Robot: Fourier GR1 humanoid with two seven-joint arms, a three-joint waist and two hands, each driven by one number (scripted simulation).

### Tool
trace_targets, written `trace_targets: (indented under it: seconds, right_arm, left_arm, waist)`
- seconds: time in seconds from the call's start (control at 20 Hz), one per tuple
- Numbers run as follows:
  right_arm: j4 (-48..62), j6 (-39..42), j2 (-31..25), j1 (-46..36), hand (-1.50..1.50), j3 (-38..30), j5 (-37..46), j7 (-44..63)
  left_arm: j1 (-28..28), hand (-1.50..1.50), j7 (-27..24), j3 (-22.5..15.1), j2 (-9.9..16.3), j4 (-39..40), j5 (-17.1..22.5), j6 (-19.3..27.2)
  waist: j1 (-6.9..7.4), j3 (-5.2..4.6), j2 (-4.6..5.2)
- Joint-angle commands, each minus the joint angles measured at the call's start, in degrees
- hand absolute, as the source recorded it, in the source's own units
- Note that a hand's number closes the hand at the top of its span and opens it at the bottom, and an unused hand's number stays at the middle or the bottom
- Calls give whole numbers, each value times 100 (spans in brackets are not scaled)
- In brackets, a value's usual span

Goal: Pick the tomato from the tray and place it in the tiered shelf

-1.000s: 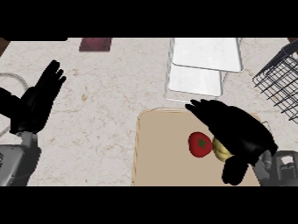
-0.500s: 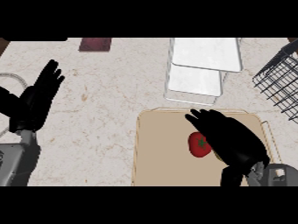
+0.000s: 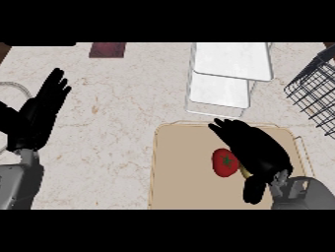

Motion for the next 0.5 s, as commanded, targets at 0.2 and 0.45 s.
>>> trace_targets:
  seconds: [0.2, 0.45]
  right_arm:
    - [564, 98, 360, 4, -150, -272, 415, -436]
    - [1050, -80, 666, 120, -150, -214, 822, -682]
  left_arm:
    - [277, 0, 388, 180, 56, -688, 92, -215]
    - [15, 0, 385, 256, -47, -397, -47, -182]
  waist:
    - [24, 0, -8]
    - [6, -1, -3]
